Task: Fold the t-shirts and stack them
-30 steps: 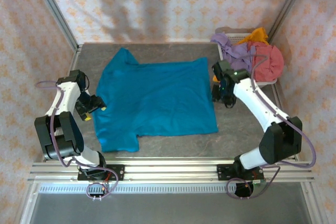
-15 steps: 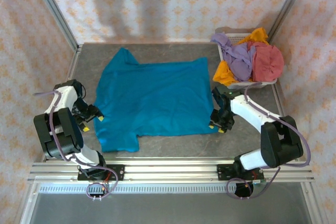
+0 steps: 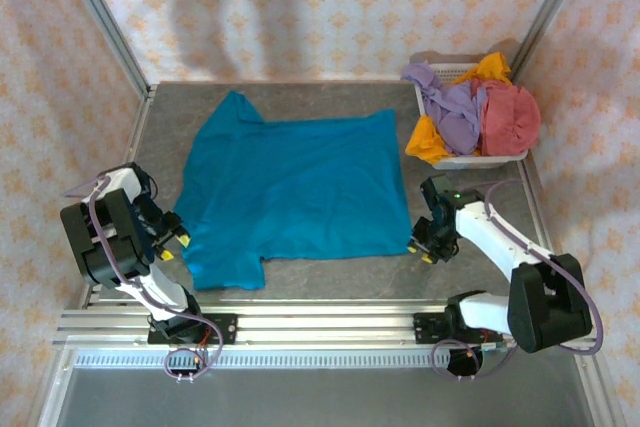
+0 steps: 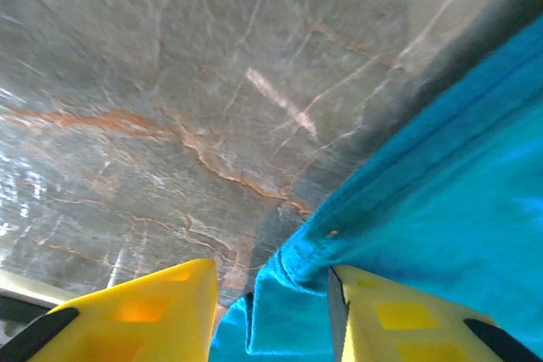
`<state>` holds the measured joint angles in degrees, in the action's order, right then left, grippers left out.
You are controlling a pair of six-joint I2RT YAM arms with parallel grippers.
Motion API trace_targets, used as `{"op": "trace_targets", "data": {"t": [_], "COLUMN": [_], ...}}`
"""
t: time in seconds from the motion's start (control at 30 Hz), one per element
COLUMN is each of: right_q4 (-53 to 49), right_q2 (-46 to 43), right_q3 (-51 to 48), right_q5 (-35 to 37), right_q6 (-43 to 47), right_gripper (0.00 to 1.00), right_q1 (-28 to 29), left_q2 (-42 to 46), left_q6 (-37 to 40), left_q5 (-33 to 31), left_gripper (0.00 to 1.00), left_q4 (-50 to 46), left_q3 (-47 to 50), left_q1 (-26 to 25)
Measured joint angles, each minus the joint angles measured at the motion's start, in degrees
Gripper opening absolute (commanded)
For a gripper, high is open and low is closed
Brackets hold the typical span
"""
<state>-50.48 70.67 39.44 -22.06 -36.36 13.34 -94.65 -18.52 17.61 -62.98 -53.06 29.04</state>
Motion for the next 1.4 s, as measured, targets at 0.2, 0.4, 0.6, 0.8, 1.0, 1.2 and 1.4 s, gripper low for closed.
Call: {"op": "trace_targets", "data": {"t": [0.2,0.4,0.6,0.8,1.0,1.2,1.4], "right_q4": [0.7,1.2,2.2,3.2,4.0,7.5,11.0], "right_q2": [-0.8,-1.6,-1.6,-1.6,-1.6,-0.9,4.2], "right_q3": [-1.4,-2.9,-2.9,-3.2,-3.8,-4.5,-4.3], "right_q5": [-1.1,-2.0,-2.4,-3.1,-3.5,-4.2,-4.3], "right_q6": [0.2,0.2,0.2,0.2,0.2,0.4,1.9], "right_gripper": [0.28,0.28,0.27,0.25,0.25,0.25,0.25], "right_q1": [-0.4,-0.4,-0.4,-0.8,-1.2,-1.2,-1.2], "left_q2": [-0.3,-1.5,-1.5,-1.3,0.5,1.2,1.2], "left_q6": [-0.3,-1.0,-1.1,-0.9,-0.9,-0.9,-0.9], "left_q5": [1.5,4.0,4.8,5.0,4.9,4.9,4.9], "left_gripper": [0.34,0.23,0.10,0.00,0.00,0.00,0.00], "left_q4": [1.5,3.7,4.9,4.9,4.7,4.7,4.7], "left_q3": [1.6,1.6,1.6,1.4,-0.2,-0.9,-0.9], "left_q1": [0.0,-0.1,-1.0,-1.3,-1.3,-1.3,-1.6]}}
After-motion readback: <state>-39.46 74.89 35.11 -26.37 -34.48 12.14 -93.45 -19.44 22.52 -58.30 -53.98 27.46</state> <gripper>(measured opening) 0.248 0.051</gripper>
